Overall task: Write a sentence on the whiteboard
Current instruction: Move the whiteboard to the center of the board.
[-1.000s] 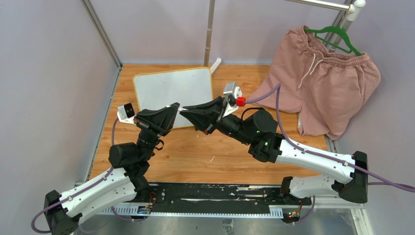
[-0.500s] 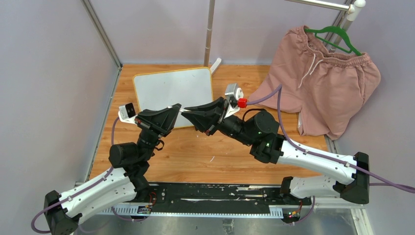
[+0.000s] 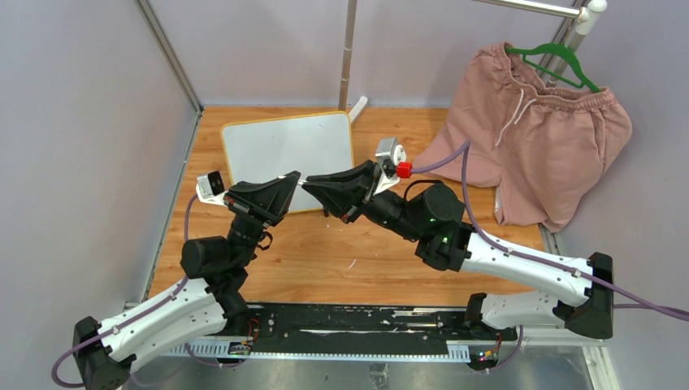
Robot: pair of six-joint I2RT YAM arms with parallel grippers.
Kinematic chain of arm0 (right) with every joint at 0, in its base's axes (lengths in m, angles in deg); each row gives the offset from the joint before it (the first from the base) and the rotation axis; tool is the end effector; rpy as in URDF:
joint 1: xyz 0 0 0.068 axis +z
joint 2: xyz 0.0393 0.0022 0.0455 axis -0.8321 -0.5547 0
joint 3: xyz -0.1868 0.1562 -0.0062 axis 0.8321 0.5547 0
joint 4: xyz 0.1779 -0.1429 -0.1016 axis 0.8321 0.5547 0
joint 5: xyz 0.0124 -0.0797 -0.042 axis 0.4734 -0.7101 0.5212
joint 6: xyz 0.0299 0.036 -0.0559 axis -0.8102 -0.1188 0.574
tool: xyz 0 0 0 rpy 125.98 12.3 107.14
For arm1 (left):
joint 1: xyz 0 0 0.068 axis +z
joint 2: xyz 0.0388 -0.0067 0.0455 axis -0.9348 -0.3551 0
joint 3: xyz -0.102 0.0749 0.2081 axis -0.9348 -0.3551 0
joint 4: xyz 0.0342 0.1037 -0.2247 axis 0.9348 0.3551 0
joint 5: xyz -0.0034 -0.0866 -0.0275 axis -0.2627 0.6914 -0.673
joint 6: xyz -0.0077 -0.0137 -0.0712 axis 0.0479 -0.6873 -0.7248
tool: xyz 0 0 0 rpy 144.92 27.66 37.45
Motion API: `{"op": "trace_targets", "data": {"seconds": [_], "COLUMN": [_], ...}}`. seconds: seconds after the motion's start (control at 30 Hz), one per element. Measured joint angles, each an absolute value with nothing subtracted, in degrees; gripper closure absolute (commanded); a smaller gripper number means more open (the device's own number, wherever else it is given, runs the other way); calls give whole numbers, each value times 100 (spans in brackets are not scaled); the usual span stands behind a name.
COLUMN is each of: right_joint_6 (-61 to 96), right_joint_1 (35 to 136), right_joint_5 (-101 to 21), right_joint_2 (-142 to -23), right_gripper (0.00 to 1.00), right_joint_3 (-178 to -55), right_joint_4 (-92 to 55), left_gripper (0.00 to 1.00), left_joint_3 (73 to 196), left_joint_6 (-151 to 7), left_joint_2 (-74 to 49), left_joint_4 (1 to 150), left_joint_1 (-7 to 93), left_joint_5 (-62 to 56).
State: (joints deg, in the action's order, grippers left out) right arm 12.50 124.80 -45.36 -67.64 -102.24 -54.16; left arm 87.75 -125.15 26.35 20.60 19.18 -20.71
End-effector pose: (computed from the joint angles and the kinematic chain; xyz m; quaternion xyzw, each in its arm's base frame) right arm 0.0998 0.2600 0.4347 -0.2520 0.4306 0.5674 0.6550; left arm 0.1138 -0.1206 0.3632 -0.1232 0.3619 -0.7635 0.5205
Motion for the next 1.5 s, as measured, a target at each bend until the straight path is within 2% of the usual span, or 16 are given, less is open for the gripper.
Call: {"op": "trace_targets", "data": {"seconds": [0.2, 0.4, 0.57, 0.7, 0.87, 1.0, 1.17, 1.33, 1.4, 1.5], "right_joint_6": [1250, 1248, 1224, 1222, 1209, 1206, 1206, 1204, 1206, 1204], "right_joint_1": [12480, 12480, 12480, 12480, 12480, 12480, 12480, 12480, 12482, 12484], "right_joint_5": [-4530, -4530, -4534, -4541, -4567, -4595, -4630, -4637, -4635, -4626], "right_joint_2": [-6764, -6762, -6764, -6764, -6762, -6762, -6762, -6762, -6759, -6755], "right_gripper": [91, 72, 69, 75, 61, 59, 65, 92, 100, 100], "right_joint_3": [-10226, -10257, -10257, -10257, -10257, -10257, -10257, -10257, -10257, -10254], "right_joint_4": [-5409, -5342, -5226, -5195, -5204, -5206, -5208, -5224, -5230, -5243], "left_gripper": [100, 100, 100, 100, 100, 100, 100, 100, 100, 98], "left_joint_3": [8777, 8775, 8777, 8775, 8775, 8775, 8777, 8777, 8777, 8777], "left_joint_6": [-12513, -12511, -12507, -12507, -12507, -12507, -12507, -12500, -12542, -12555], "left_joint_2": [2637, 2635, 2633, 2633, 2633, 2631, 2631, 2626, 2620, 2620], "left_joint_4": [2054, 2058, 2063, 2065, 2065, 2065, 2065, 2074, 2054, 2052], "left_joint_1": [1918, 1918, 1918, 1918, 1918, 1918, 1918, 1918, 1918, 1918], "left_joint_5": [-2071, -2069, -2069, -2064, -2064, -2067, -2067, -2073, -2060, -2051]}}
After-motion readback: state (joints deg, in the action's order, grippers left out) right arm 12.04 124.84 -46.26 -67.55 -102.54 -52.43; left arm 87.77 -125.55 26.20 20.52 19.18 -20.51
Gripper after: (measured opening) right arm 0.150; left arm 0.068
